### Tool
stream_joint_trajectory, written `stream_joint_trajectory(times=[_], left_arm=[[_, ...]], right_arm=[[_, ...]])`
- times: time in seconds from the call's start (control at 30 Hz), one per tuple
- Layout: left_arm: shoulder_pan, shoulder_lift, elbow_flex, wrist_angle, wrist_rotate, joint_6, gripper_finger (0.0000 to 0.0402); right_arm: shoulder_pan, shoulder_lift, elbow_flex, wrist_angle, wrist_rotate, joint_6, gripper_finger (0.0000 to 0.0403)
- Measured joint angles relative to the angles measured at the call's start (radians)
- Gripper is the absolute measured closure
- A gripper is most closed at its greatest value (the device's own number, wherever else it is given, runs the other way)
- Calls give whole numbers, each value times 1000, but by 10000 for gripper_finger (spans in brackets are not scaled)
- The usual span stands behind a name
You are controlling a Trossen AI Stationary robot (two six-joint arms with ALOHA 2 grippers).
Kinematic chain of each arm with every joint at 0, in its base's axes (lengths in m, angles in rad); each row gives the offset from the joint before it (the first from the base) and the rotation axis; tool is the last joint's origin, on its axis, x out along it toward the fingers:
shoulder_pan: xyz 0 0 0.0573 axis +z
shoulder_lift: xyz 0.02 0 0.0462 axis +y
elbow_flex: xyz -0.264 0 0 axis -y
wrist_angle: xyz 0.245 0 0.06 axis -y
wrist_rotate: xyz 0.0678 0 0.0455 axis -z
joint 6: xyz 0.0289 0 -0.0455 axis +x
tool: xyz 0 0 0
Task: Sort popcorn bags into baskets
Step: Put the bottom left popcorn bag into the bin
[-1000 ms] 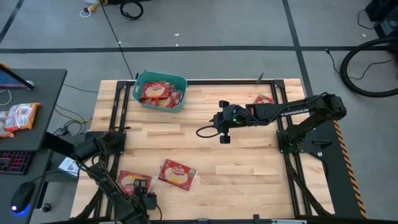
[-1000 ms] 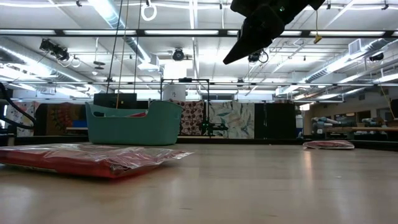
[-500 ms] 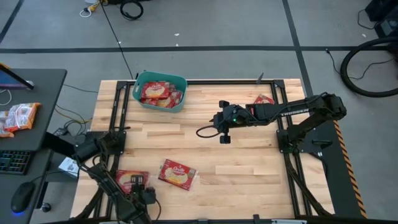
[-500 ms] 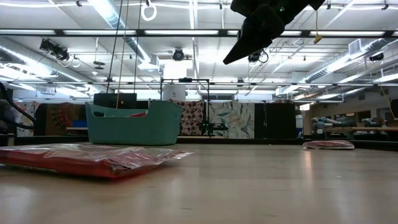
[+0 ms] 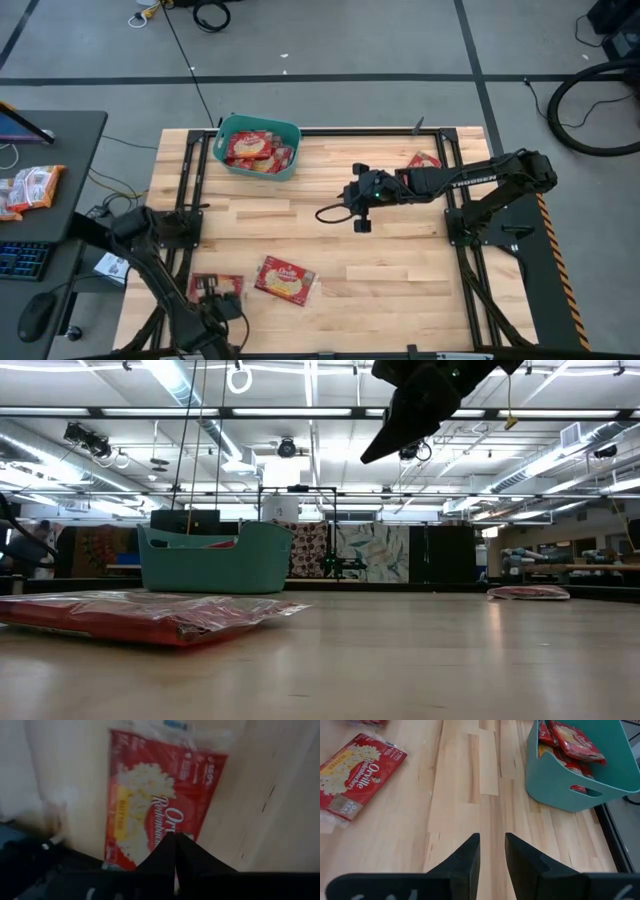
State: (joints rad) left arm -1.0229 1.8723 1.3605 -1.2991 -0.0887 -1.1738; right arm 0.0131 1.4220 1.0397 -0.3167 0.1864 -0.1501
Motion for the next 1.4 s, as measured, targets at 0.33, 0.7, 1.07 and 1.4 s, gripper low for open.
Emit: stream_joint_trajectory(times=[0.33, 0.7, 1.07, 1.4], left_arm=[[16, -52, -2, 90, -200, -19, 340], [91, 37, -2, 287, -224, 152, 219], [81, 114, -2, 336, -154, 217, 229], [70, 154, -1, 261, -124, 198, 230]], right_arm=[[11, 0, 0, -2, 0, 1, 307], [11, 0, 0, -24, 0, 1, 307], [11, 0, 0, -22, -1, 0, 307], [11, 0, 0, -21, -5, 1, 307]])
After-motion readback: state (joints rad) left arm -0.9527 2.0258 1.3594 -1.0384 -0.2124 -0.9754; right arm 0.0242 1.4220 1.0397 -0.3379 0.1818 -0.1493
